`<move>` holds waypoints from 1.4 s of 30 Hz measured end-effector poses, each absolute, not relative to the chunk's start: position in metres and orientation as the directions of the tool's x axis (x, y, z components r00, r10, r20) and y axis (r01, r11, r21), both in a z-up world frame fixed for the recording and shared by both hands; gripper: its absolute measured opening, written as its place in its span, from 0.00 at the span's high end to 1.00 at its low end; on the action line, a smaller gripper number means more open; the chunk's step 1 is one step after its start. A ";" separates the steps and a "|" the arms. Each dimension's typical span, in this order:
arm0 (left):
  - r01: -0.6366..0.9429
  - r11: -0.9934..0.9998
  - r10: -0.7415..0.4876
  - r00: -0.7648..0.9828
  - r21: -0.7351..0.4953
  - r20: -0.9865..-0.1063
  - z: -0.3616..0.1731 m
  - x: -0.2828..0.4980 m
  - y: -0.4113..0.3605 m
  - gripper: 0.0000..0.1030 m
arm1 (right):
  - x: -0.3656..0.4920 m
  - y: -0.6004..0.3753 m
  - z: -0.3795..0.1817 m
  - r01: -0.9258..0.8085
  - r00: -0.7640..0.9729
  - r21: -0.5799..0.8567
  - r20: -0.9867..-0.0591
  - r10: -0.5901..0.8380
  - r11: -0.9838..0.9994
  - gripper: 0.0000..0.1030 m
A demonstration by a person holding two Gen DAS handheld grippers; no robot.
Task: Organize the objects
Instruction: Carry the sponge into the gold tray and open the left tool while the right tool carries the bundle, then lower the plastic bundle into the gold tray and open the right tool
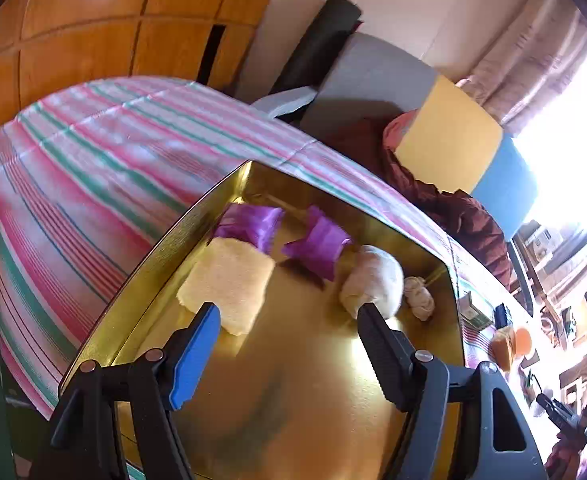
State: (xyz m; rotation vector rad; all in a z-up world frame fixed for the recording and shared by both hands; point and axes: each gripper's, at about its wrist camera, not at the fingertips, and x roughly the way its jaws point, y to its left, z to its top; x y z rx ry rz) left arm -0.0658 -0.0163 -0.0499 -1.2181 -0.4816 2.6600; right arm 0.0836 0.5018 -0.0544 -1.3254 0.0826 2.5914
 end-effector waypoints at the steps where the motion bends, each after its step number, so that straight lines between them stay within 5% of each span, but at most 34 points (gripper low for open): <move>1: -0.028 -0.932 0.290 -0.659 -0.362 -0.694 -0.047 -0.064 -0.015 0.30 | 0.081 0.495 -0.053 -0.215 -0.564 -0.047 -0.810 0.164 -0.975 0.63; 15: 0.029 -0.897 0.242 -0.803 -0.441 -0.544 0.008 -0.041 -0.054 0.30 | 0.001 0.269 -0.015 0.254 -0.592 0.176 -0.750 -0.297 -0.951 0.63; 32: 0.085 -0.856 0.232 -0.818 -0.509 -0.527 0.016 -0.038 -0.084 0.30 | -0.109 0.109 -0.068 0.360 -0.425 0.188 -0.839 -0.340 -0.914 0.62; 39: 0.080 -0.862 0.234 -0.813 -0.500 -0.534 0.013 -0.039 -0.080 0.30 | -0.113 0.116 -0.058 0.307 -0.508 0.210 -0.788 -0.346 -0.928 0.40; 42: 0.077 -0.861 0.242 -0.808 -0.503 -0.537 0.011 -0.039 -0.077 0.30 | -0.103 0.129 -0.048 0.289 -0.549 0.223 -0.758 -0.352 -0.931 0.38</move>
